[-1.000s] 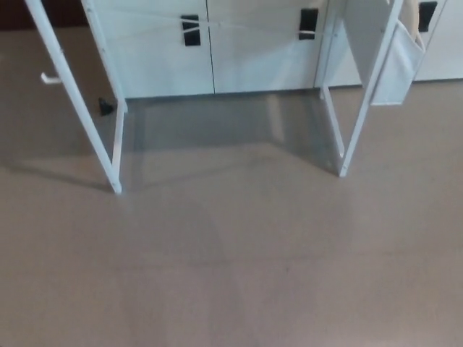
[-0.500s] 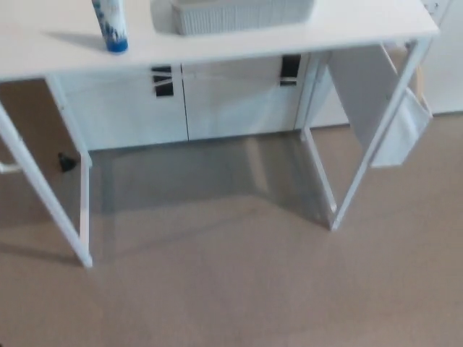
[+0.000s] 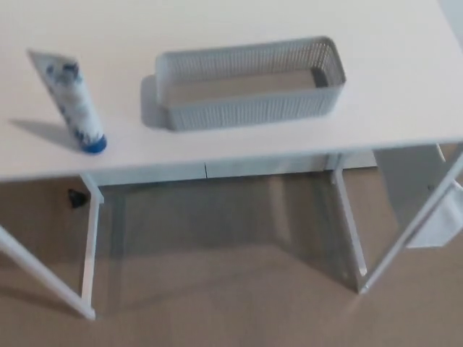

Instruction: The robot walks towards a table in front, picks a shampoo with left hand and puts it in a small grey container

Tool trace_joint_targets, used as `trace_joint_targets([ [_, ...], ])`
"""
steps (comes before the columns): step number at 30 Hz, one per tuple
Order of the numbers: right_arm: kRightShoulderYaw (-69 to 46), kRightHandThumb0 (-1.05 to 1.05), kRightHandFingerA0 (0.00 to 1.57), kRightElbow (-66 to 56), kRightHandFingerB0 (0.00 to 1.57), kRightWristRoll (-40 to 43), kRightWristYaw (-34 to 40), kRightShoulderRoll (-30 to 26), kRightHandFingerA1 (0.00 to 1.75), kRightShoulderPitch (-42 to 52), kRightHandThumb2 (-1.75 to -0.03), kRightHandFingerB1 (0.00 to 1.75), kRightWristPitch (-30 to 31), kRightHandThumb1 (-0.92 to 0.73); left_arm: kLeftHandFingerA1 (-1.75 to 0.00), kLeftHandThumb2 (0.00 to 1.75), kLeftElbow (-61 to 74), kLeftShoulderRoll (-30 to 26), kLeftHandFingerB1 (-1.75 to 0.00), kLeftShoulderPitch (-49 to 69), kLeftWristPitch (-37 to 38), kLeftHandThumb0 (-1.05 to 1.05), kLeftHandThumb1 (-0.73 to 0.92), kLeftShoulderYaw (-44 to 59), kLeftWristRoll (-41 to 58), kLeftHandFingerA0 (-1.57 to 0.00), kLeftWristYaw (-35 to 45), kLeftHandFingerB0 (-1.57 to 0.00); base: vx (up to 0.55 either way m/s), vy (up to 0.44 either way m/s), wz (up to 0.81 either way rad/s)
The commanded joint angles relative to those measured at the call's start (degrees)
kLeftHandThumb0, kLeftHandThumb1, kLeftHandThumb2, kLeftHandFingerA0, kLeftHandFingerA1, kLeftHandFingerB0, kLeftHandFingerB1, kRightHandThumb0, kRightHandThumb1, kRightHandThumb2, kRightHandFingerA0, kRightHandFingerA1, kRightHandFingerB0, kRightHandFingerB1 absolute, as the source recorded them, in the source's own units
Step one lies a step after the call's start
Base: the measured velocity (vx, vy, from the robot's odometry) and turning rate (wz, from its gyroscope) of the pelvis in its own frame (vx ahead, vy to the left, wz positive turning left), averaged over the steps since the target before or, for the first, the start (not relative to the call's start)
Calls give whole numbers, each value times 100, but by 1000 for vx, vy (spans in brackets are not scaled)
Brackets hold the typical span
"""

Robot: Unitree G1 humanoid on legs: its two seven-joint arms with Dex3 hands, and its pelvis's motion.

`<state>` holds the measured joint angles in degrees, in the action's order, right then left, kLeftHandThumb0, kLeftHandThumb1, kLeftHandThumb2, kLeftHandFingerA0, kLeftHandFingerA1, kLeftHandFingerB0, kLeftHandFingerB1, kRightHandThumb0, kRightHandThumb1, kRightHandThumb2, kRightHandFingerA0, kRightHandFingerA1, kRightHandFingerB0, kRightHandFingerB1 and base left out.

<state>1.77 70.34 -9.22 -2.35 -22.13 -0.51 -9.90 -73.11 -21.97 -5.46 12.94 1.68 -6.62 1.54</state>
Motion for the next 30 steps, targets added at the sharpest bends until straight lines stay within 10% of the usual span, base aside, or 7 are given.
trace_joint_targets([
  [1,23,-28,66,79,50,-46,-13,-20,46,117,-61,39,-34,-73,-67,84,-34,-86,-49,70,-13,-43,51,-13,-56,-42,44,-33,461,-38,-31],
  [5,-67,-26,68,47,52,48,-33,-17,48,234,-61,40,-58,-72,-65,85,-34,-96,-51,119,34,-44,51,-82,-106,-40,94,-34,401,143,-16],
  [6,-63,-34,62,103,48,31,-11,-9,56,221,-78,50,-69,-62,-60,59,-40,-100,-36,109,8,-39,65,-104,-117,-41,86,-41,357,192,-51],
  [10,-73,-26,68,270,50,15,38,22,48,173,-60,40,-100,-71,-66,85,-46,-106,-50,74,9,-44,51,-147,-119,-42,90,-34,327,175,-11],
  [13,-91,-26,66,302,50,26,22,19,47,208,-60,40,-139,-70,-63,59,-39,-112,-39,112,46,-37,64,-215,-149,-42,154,-42,81,78,-1],
  [30,-124,-25,70,338,51,34,62,57,47,353,-61,39,-201,-73,-47,61,27,-290,-36,149,-54,-41,69,-699,-403,-28,677,-36,-39,-62,-2],
])
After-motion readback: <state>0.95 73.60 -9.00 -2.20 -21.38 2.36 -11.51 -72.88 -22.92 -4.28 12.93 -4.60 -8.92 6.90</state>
